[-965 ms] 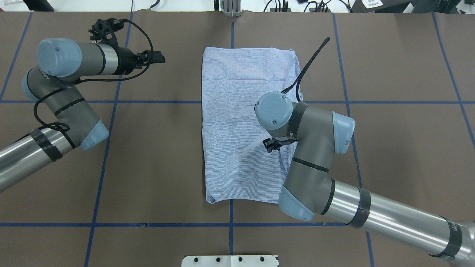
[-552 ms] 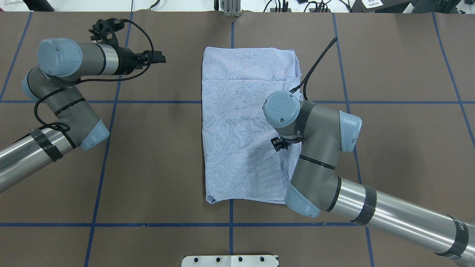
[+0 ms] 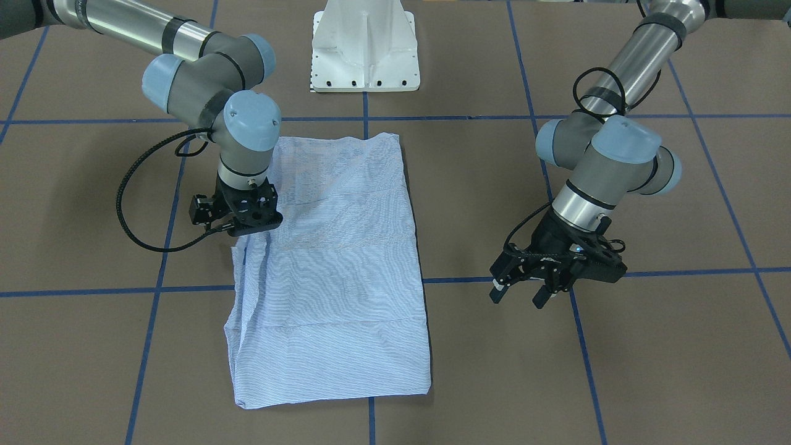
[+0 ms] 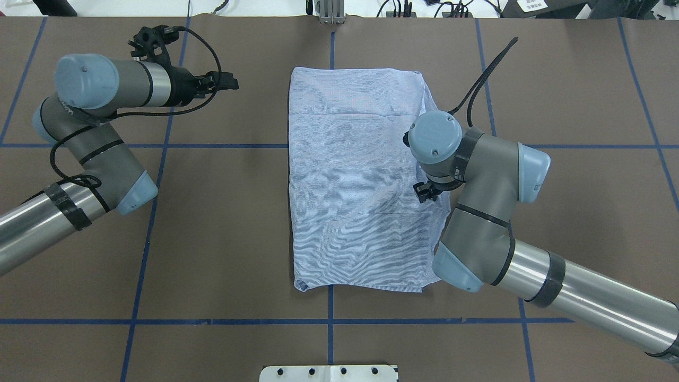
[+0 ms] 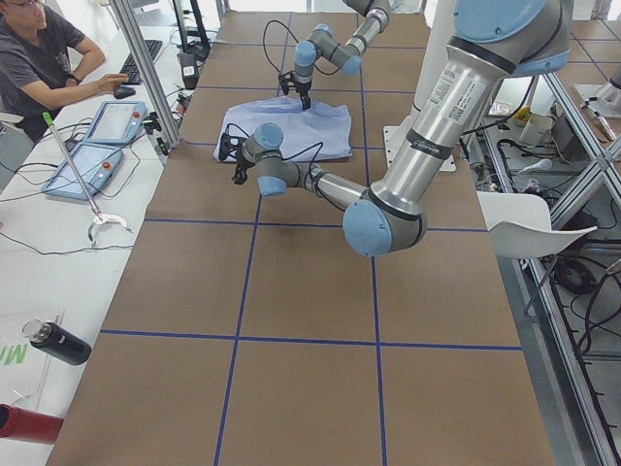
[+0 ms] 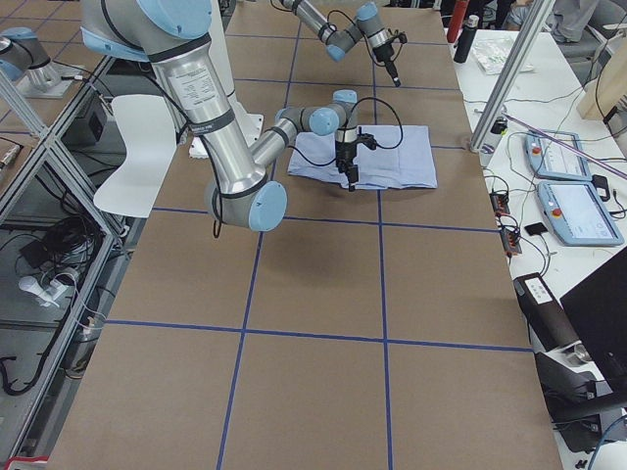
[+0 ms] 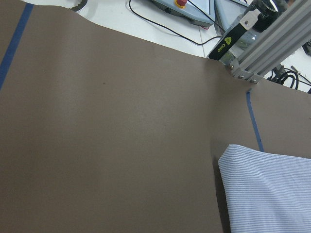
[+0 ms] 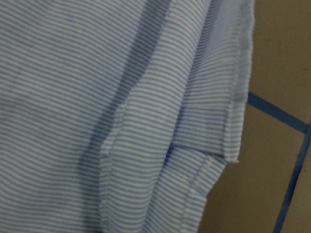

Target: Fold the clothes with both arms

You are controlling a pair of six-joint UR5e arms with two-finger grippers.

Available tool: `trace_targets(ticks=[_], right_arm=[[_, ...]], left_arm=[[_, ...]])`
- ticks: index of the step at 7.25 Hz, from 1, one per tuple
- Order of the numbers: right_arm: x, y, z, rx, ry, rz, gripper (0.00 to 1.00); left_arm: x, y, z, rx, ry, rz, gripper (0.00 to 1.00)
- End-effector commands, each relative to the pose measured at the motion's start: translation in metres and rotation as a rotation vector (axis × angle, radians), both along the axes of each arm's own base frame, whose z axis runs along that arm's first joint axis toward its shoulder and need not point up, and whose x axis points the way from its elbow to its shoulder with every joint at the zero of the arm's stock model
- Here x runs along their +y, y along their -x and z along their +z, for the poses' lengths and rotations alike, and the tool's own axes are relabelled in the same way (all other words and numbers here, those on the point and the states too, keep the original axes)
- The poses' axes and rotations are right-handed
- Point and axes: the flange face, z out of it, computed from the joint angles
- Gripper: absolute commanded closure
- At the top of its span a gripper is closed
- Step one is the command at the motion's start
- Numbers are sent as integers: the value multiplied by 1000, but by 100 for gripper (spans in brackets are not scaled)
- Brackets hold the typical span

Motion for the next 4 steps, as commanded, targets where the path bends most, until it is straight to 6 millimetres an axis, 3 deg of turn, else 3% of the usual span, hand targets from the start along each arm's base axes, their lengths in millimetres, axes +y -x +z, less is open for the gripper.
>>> trace_targets(ticks=[1,2,4], right_arm=[[-7,-17,9,7,-7,-11,0],[-14,-32,-5,-15,-21,-9,0],[-13,-40,-25,-100,18,-15,0]], left_arm=[[0,-1,-3,4,-3,0,0],[0,0,-7,8,-9,0,0],[0,0,-21,22,-24,2,0]])
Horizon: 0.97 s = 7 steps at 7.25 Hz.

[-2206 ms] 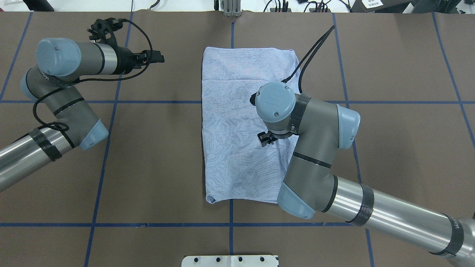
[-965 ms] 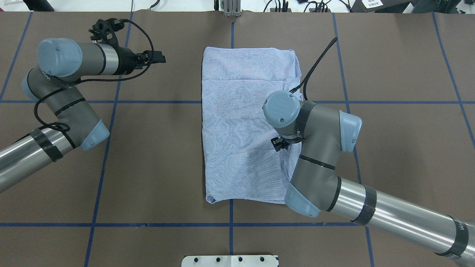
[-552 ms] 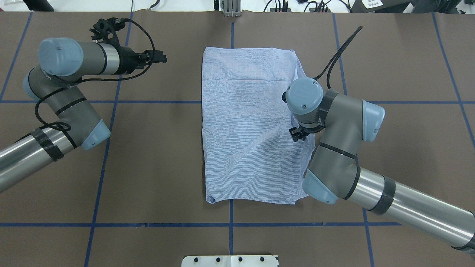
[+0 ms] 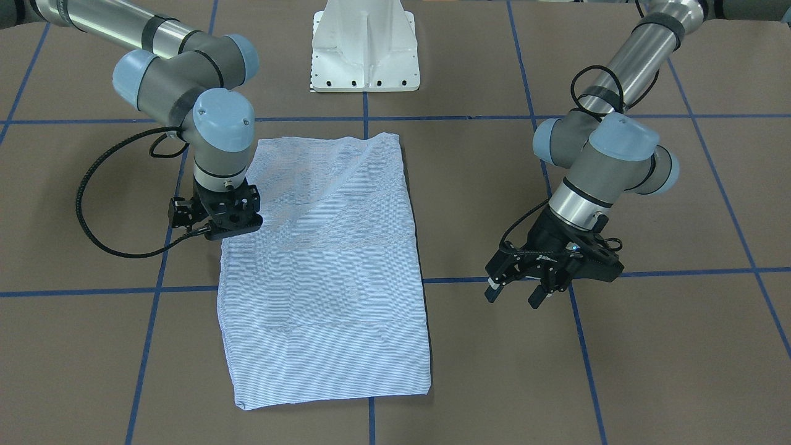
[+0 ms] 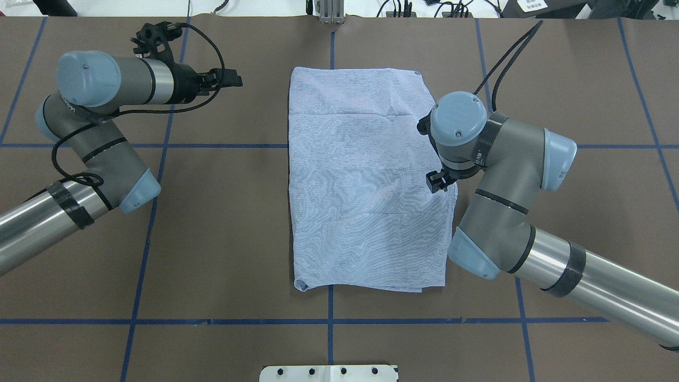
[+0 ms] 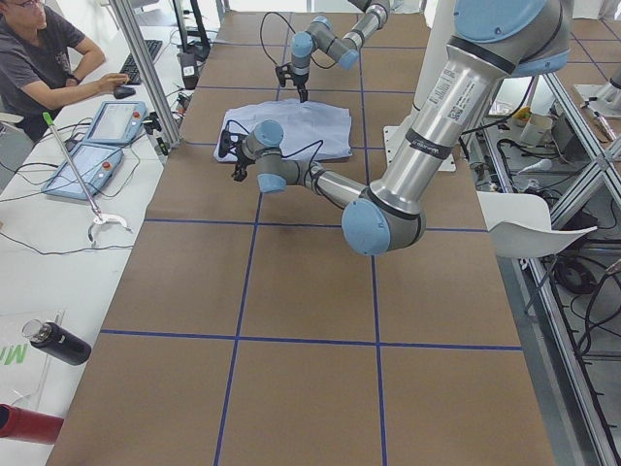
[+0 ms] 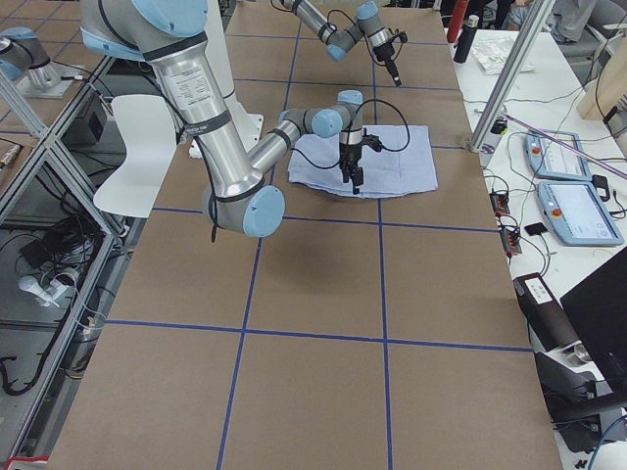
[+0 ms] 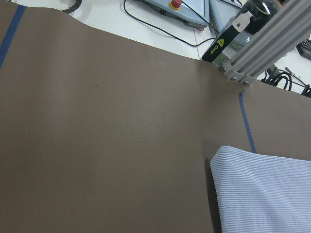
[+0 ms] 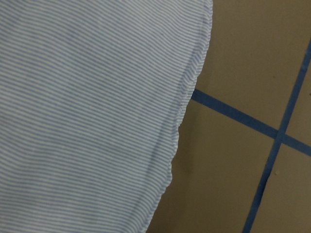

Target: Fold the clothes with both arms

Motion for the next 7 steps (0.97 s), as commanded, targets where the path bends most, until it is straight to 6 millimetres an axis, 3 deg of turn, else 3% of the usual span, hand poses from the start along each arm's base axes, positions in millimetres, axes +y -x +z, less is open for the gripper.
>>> trace_targets(ticks=[1,2,4,6,7], right_arm=[[12,-18,-36,-106,3,-9,0],[30,-32,-57,-188,34,-18,0],[51,-51,-83,-275,74,33,0],[67,-62,-108,-356,145,87,0],[72,-64,-112,-408,160,105,0]], left_arm=[[5,0,-12,14,-5,26,0],[23,1,-18,60,28,164,0],[50,5,-43,137,181,217,0],[138,6,-43,217,310,278,0],[177,-5,-59,228,396,309,0]])
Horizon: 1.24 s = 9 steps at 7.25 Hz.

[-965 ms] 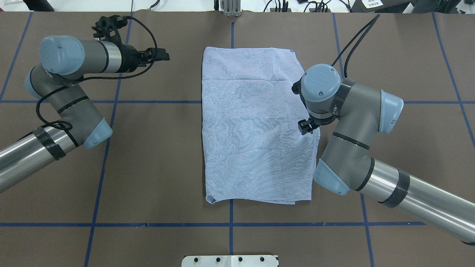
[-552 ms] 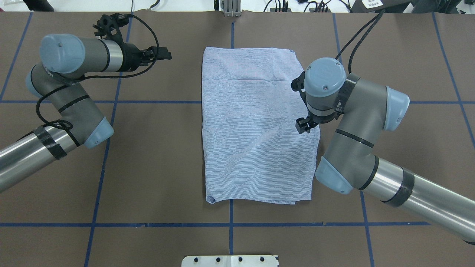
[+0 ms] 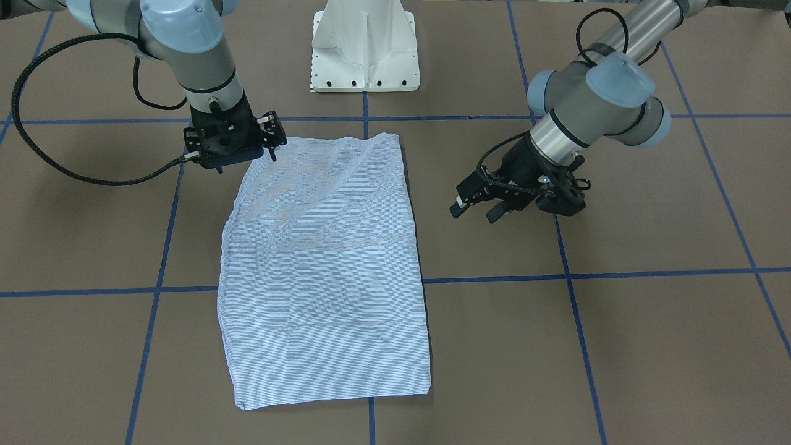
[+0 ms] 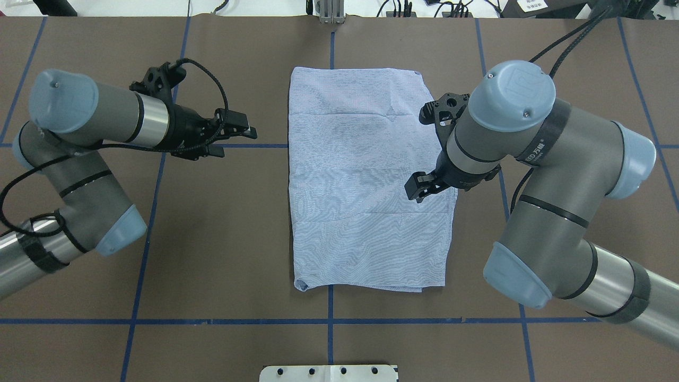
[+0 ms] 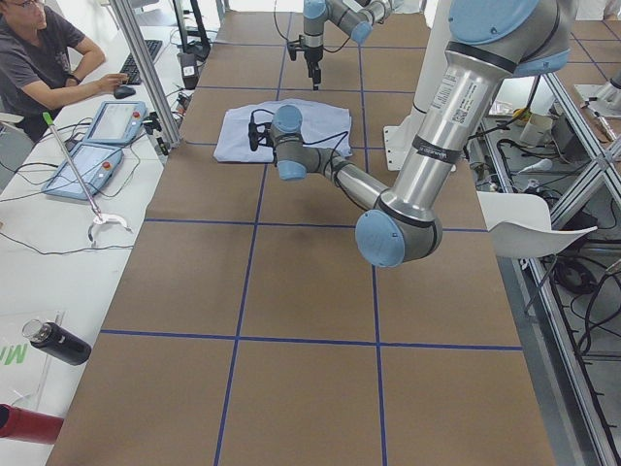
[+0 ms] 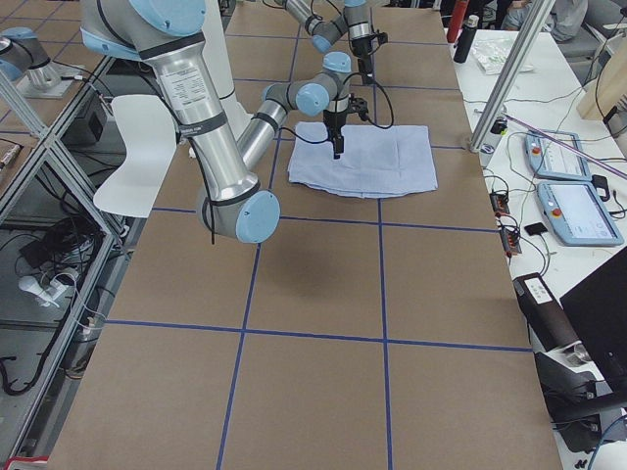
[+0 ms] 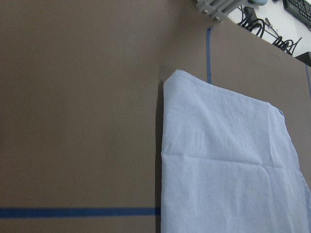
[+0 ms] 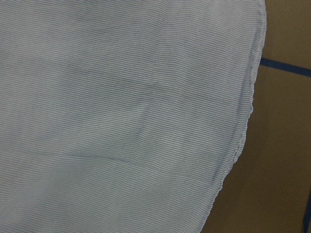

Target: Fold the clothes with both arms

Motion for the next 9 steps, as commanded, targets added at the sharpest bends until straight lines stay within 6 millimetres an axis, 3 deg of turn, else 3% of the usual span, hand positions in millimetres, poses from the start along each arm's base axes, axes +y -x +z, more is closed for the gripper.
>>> trace_targets(ticks=[1,2,4,6,7,9], right_arm=[[15,-7,3,-144,43,69,0],[27,-8,22,-250,66,103,0],[36,-11,25,-306,123,91,0],[37,-8,20,-313,152,107,0],[37,-8,21,-311,160,112,0],[36,-8,21,-310,161,113,0]], left_arm=[[81,-32,-25,10,168,48,0],[120,-69,-29,15,207,31,0],[172,-115,-30,1,255,61,1],[169,-162,-36,-92,270,26,8],[165,-174,-30,-111,265,-2,12],[164,-174,-26,-120,265,-7,25]])
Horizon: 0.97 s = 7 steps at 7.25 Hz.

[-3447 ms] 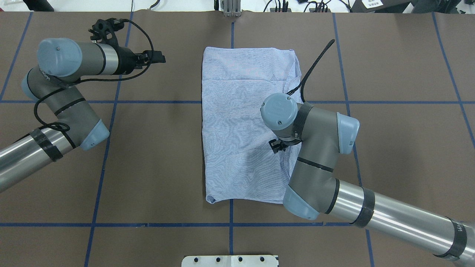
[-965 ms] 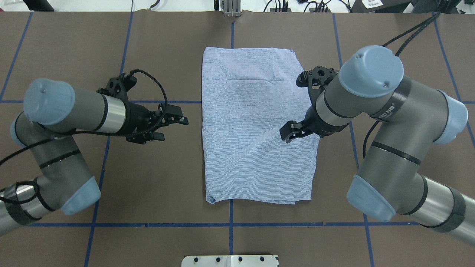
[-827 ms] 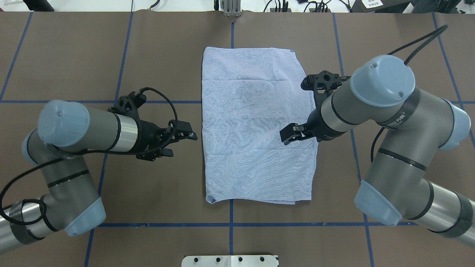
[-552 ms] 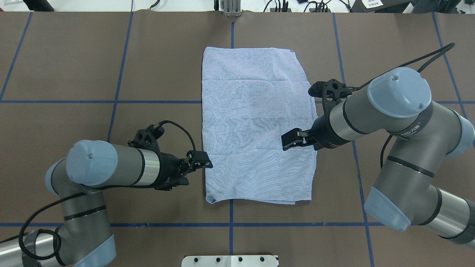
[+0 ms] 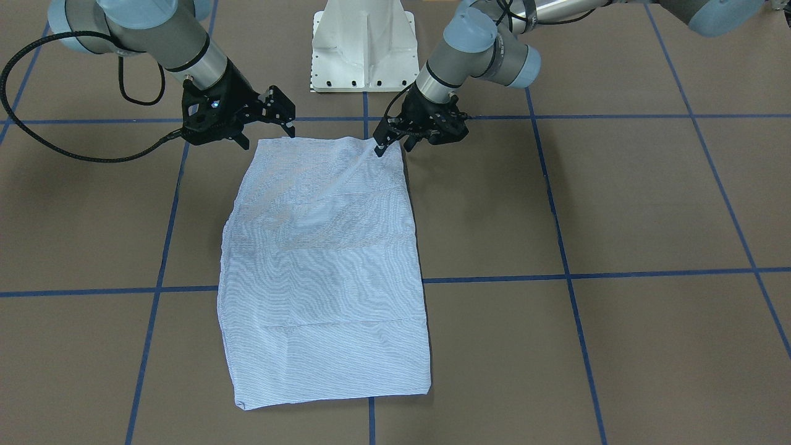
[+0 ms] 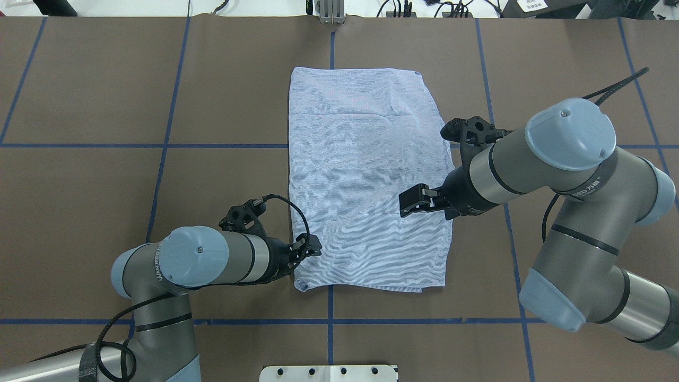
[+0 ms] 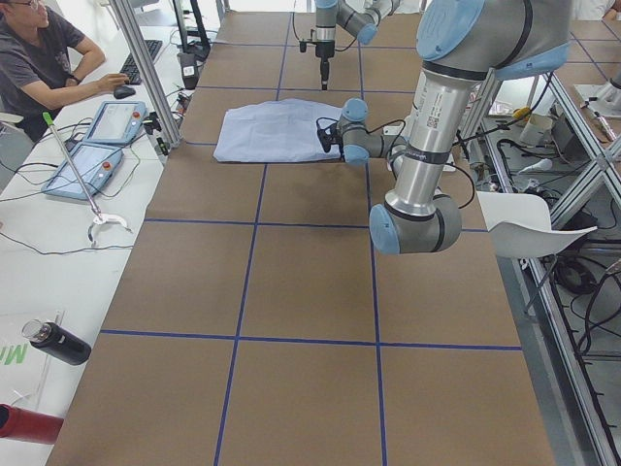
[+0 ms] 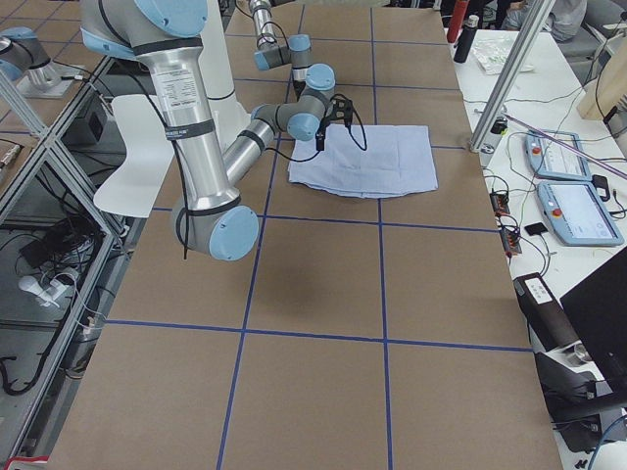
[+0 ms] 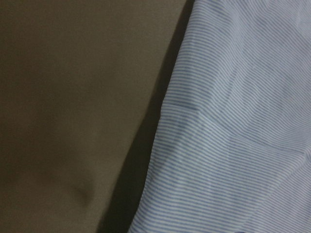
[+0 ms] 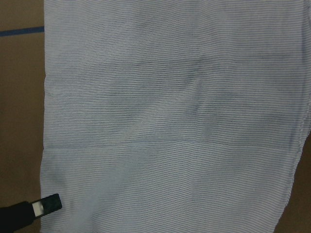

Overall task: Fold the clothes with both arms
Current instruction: 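Lower both grippers toward the shirt's corners nearest the robot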

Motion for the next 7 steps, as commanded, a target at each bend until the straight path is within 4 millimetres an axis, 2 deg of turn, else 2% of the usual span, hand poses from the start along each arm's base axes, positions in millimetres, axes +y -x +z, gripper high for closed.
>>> trace_targets(ticks=[1,2,3,4,6,7], right_arm=[[0,0,1,2,5,1,0],[0,0,1,2,5,1,0],[0,0,2,5,8,2,0],[0,0,4,7,8,1,0],[0,0,5,8,10,2,0],[0,0,5,8,10,2,0]], left_arm=[[-1,-1,-3,0,-4,-6,41],[0,0,-2,0,-4,-4,55],[1,1,-1,-1,-7,-3,57],[1,2,0,-3,-5,-2,57],[5,0,0,-18,-4,6,48],[5,-1,-2,-25,0,7,47]])
